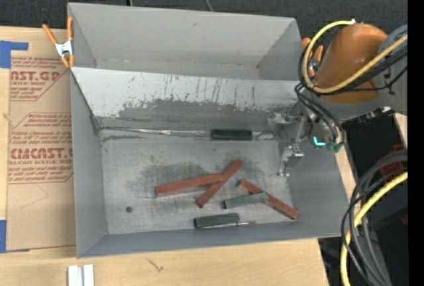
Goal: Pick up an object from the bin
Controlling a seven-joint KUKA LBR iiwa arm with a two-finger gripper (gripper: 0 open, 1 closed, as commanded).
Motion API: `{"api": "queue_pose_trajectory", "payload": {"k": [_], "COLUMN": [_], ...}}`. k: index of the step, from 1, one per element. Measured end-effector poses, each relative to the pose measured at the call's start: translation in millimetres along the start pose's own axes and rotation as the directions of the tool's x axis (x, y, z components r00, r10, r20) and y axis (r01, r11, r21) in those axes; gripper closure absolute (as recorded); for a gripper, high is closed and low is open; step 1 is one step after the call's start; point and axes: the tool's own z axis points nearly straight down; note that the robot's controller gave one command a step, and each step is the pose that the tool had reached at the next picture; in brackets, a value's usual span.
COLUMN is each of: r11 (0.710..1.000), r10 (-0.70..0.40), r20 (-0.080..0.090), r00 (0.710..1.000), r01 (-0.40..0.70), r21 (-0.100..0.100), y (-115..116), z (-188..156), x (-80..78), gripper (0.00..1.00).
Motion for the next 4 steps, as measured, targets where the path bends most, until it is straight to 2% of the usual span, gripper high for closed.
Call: {"api": "queue_pose_trajectory", "payload": {"k": [1,2,3,4], "r11": [1.000,0.981,1.000,1.000], "r10": [0.000,-0.196,0.003,0.003], "r20": [0.006,-0.001,0.018,0.017], "r00": [1.000,0.981,1.000,1.000], "r01": [0.000,0.196,-0.003,-0.003], "r21": [0.001,-0.001,0.004,0.002], "y": [0,-6,25,27], "z": [-4,-40,76,82], "x": [-1.3,-1.0,37.4,39.7], "gripper": [0.00,0.00,1.00,0.00]}}
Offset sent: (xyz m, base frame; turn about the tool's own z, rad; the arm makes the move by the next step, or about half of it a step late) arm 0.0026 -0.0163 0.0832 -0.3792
